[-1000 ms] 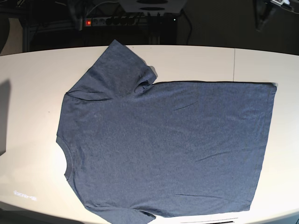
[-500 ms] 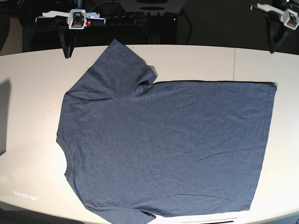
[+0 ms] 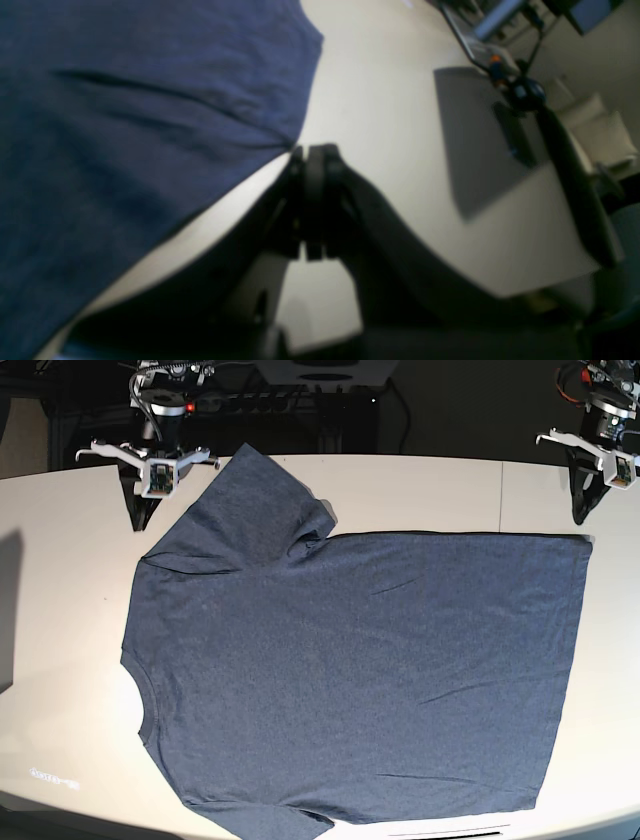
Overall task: Fold the T-shirt properly
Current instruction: 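Lower right gripper beside the sleeve, left gripper beside the hem corner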
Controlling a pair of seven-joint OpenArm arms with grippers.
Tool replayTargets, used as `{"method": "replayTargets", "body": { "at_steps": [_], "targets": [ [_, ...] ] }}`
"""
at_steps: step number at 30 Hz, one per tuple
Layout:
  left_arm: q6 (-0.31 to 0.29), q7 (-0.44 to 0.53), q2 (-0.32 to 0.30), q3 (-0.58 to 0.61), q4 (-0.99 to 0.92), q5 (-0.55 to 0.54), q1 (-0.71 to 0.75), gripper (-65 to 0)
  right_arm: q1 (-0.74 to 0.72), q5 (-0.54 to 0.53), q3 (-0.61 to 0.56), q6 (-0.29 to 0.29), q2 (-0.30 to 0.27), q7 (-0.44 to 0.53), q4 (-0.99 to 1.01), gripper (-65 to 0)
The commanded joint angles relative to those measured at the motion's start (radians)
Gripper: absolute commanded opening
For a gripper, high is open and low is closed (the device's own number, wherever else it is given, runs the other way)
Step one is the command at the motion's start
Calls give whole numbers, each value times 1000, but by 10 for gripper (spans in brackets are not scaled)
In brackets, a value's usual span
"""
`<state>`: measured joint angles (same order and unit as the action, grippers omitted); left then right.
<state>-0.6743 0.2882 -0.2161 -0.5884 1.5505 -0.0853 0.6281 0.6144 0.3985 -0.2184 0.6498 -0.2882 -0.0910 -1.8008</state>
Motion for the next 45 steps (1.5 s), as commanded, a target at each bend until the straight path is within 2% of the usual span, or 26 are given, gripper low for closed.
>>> {"method": "replayTargets", "body": {
  "at_steps": [1,4,13,17,20,22,28,35,38,43,45],
  "targets": [
    [-24,22,-11,-6,14,-28,3,-650,-8,44,2,48,-8,26,-19,-650],
    [-24,22,-10,-6,14,-76,-10,-650,-10,93,8,48,-8,25,-19,-650],
    [-24,19,44,-6,14,-164,-77,-650,-35,99,8,48,-8,-8,-19,-650],
    [-24,-40,80,-6,14,-166,-82,-650,-51,201,8,48,-8,-92,-19,-650],
    [-24,-110,82,-6,14,-166,-83,-650,-54,312,8,48,-8,-199,-19,-650],
    [-24,-111,82,-6,14,-166,-82,-650,-54,364,8,48,-8,-262,-19,-650],
    [-24,-119,83,-6,14,-165,-105,-650,-54,391,8,48,-8,-302,-19,-650],
    [-24,-337,83,-6,14,-166,-186,-650,-54,406,8,48,-8,-313,-19,-649],
    [-24,-379,83,-6,14,-172,-215,-650,-54,406,8,48,-8,-317,-19,-539],
    [-24,-420,83,-6,14,-331,-229,-650,-54,417,8,48,-8,-318,-19,-529],
    [-24,-420,83,-6,14,-364,-229,-650,-54,428,8,48,-8,-319,-19,-529]
  ]
}}
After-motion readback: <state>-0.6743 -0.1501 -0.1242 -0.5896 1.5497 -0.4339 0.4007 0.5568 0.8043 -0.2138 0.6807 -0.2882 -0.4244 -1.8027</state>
